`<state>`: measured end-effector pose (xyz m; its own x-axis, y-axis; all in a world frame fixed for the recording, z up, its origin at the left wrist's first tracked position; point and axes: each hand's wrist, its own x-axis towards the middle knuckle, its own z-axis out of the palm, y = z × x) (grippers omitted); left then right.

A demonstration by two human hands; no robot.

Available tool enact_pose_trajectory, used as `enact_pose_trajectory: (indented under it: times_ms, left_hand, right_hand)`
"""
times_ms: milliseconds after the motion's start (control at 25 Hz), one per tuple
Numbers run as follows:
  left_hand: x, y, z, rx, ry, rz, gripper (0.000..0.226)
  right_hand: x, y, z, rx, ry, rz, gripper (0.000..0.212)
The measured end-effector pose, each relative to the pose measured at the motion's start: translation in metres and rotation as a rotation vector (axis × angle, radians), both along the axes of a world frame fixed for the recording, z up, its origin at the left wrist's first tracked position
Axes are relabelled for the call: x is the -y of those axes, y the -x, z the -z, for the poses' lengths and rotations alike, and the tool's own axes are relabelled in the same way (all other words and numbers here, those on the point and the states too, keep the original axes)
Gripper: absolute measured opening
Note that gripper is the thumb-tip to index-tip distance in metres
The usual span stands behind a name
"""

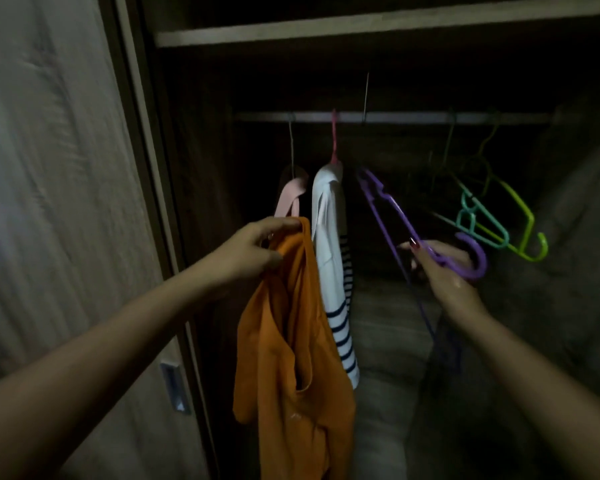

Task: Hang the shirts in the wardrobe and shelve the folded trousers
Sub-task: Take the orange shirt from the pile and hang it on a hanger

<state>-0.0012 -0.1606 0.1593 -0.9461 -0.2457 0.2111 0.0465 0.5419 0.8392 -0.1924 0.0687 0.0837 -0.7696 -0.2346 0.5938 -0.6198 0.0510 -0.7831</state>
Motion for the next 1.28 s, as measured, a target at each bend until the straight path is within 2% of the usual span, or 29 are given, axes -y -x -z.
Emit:
enact_pose_trajectory:
  times_ms: [40, 160, 320, 400, 560, 680, 760, 840, 960, 1040, 1160, 1280]
  left_hand:
    - [-0.004, 0.003, 0.0, 0.0, 0.003, 0.008, 0.063]
    - [-0.012, 0.012, 0.001, 0.035, 0.039, 0.05, 0.062]
    - [-0.026, 0.015, 0.003, 0.094, 0.097, 0.139, 0.061]
    - [-0.032, 0.012, 0.001, 0.081, 0.131, 0.182, 0.059]
    - [-0.029, 0.001, -0.003, 0.045, 0.051, 0.126, 0.061]
    - [-0.011, -0.013, -0.005, -0.049, -0.093, 0.027, 0.058]
    - [0.003, -0.021, -0.007, -0.06, -0.123, 0.029, 0.051]
    - [0.014, -0.025, -0.009, 0.002, 0.007, 0.08, 0.048]
    - [0.016, -0.023, -0.008, 0.083, 0.35, 0.124, 0.057]
    - [0.007, -0.018, -0.004, 0.076, 0.504, 0.134, 0.059]
    - [-0.012, -0.007, -0.001, 0.087, 0.494, 0.177, 0.059]
    - [-0.016, 0.0, 0.004, 0.146, 0.427, 0.251, 0.045]
  right_hand:
    - [-0.003, -0.015, -0.008, 0.022, 0.031, -0.087, 0.023]
    - [-0.001, -0.06, -0.048, 0.198, 0.314, -0.4, 0.044]
    - [0.009, -0.106, -0.095, 0.163, 0.535, -0.501, 0.044]
    - [0.02, -0.115, -0.093, 0.1, 0.533, -0.514, 0.043]
    - [0.031, -0.091, -0.049, 0.032, 0.238, -0.556, 0.042]
    - [0.015, -0.056, -0.018, 0.138, -0.018, -0.515, 0.046]
    - [0.002, -0.04, -0.006, 0.199, -0.19, -0.499, 0.049]
    - [-0.009, -0.033, -0.003, 0.223, -0.358, -0.509, 0.05]
    - [-0.016, -0.035, -0.011, 0.212, -0.611, -0.569, 0.046]
    - [-0.012, -0.042, -0.022, 0.16, -0.655, -0.606, 0.041]
    - [0.009, -0.055, -0.04, 0.048, -0.599, -0.608, 0.026]
    - [0.023, -0.061, -0.048, 0.039, -0.721, -0.598, 0.017]
